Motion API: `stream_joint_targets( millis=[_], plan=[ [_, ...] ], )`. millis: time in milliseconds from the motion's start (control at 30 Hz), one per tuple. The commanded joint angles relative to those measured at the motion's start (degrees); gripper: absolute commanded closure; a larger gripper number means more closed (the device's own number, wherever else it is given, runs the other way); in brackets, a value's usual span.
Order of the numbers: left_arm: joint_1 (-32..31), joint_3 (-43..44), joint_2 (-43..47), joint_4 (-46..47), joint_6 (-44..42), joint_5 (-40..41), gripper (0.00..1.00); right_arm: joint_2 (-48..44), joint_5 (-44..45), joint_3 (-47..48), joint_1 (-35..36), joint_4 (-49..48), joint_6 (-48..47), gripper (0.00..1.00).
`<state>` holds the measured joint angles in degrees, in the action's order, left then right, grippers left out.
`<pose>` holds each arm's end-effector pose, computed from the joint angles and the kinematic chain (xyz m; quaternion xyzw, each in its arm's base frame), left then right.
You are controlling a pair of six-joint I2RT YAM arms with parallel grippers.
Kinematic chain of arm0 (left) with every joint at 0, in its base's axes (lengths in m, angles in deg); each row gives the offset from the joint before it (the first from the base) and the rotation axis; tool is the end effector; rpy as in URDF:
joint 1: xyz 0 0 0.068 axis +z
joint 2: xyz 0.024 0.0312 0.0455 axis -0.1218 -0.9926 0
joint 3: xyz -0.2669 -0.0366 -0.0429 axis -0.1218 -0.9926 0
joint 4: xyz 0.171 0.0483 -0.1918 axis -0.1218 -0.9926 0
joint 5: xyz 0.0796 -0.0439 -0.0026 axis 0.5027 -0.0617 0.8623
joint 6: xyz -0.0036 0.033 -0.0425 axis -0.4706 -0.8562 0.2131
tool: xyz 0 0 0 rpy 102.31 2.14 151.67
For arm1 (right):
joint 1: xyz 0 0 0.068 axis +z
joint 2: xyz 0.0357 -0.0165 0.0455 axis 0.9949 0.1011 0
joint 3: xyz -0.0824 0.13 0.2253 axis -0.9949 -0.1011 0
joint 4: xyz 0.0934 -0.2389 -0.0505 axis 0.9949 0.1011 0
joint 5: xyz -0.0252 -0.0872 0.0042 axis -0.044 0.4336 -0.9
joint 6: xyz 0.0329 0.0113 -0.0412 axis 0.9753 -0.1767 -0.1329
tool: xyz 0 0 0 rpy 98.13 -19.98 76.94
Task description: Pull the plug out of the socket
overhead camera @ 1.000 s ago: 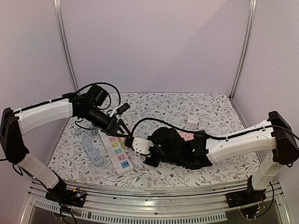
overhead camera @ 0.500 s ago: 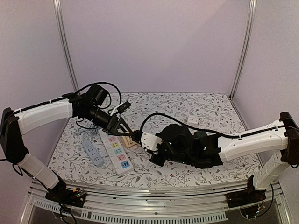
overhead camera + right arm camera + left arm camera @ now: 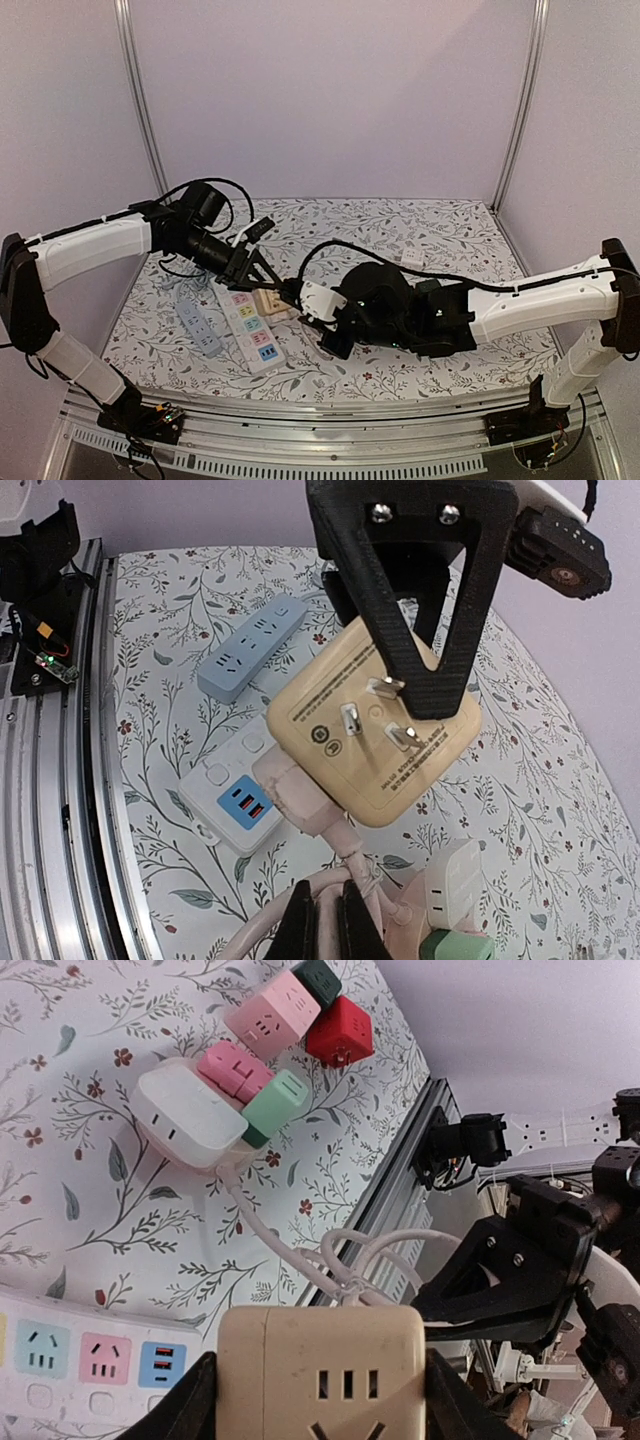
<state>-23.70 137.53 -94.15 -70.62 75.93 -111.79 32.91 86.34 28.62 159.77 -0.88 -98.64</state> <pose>0.2443 -0.1752 0.2663 0.2209 0.8609 -0.4507 0.0833 0.0992 0.3504 0.2556 -0.5548 0.6552 0.1692 0.4841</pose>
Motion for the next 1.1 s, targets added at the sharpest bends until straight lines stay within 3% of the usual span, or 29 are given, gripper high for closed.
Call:
stream_joint_targets(
  millis=[0,167,333,467,600,800,1067],
  plan=[
    [4.6,-0.2,1.1,6.3,1.2,9.5,0.82,-1.8,-7.6,2.0,2.9,3.7,2.7,1.00],
    [4.6,0.0,0.0,6.3,1.0,5.8,0.82,-1.9,-2.7,1.6,2.6,3.2,3.1,0.99],
    [3.1,0.3,-0.6,5.9,-0.1,1.2,0.82,-4.2,-2.5,0.4,-0.6,3.9,3.3,0.58],
    [0.5,0.9,-0.5,4.5,-2.0,0.0,0.82,-5.2,-2.7,2.1,-1.3,6.6,2.0,0.37],
    [-0.6,1.4,-0.6,3.7,-2.6,-1.0,0.82,-4.1,-1.8,4.0,-2.1,8.1,1.2,0.23],
    [-1.8,1.4,0.4,3.4,-3.7,-1.9,0.82,-0.5,-8.6,9.8,-5.5,12.5,1.8,0.12],
    [-2.0,1.7,0.7,2.5,-3.9,-1.0,0.82,6.5,-11.0,14.2,-6.0,15.9,2.2,0.10]
  ],
)
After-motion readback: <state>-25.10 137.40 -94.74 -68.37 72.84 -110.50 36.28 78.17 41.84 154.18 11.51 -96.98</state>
